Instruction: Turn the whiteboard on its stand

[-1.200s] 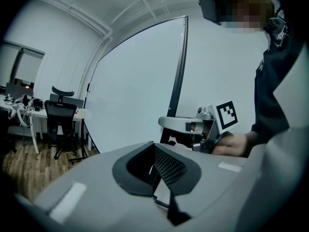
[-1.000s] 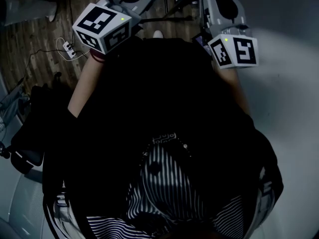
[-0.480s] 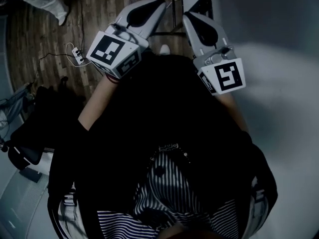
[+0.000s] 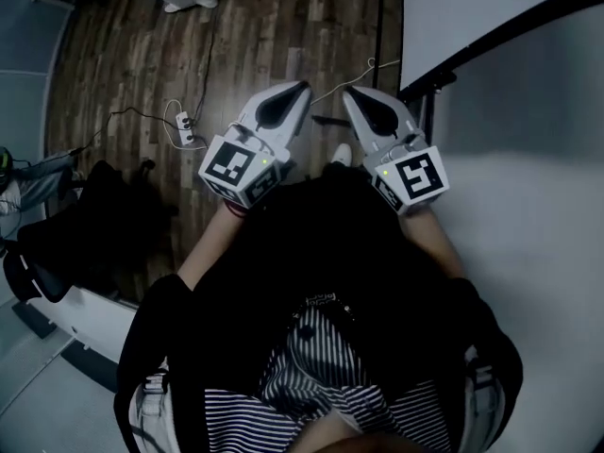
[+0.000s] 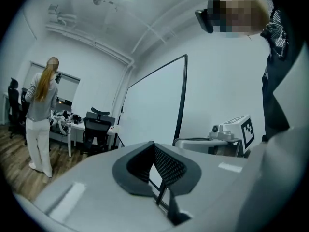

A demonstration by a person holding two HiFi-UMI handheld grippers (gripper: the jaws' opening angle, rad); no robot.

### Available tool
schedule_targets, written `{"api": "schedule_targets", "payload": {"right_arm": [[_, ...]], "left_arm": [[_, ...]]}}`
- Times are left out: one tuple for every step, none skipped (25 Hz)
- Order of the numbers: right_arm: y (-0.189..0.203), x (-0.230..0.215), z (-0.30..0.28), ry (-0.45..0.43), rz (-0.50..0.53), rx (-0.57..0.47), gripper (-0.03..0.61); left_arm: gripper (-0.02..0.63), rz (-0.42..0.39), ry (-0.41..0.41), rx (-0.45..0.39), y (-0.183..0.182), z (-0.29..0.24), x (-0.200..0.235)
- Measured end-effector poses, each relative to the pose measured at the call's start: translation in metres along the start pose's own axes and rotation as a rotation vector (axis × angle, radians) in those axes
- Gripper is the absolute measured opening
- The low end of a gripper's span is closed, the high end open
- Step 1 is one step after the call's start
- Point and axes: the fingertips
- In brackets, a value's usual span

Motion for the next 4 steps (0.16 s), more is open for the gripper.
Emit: {"api": "schedule_targets", "payload": {"right_arm": [[0.008, 0.012, -0.003, -0.010, -0.001, 0.006, 0.002], [0.016, 0.024, -0.006, -0.017, 0.000, 0.009, 0.002], [0.023, 0.037, -0.009, -0.022, 0.003, 0.011, 0.002], [0.029, 0.050, -0.013, -0.027, 0.007, 0.013, 0.002]], "left_arm": [[-0.012, -0.007, 0.003, -0.007, 0.005, 0.012, 0.000], [-0.012, -0.018, 0.008, -0.012, 0.010, 0.025, -0.001], [-0.012, -0.032, 0.015, -0.016, 0.015, 0.038, -0.002], [-0.012, -0.046, 0.022, -0.020, 0.021, 0.051, -0.003]]}}
Point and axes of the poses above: the fingertips, and each gripper's own axes: z backward along the fingers, x to its left, y out of its underside, and after that the axes turned 7 degrees about y, right-handed
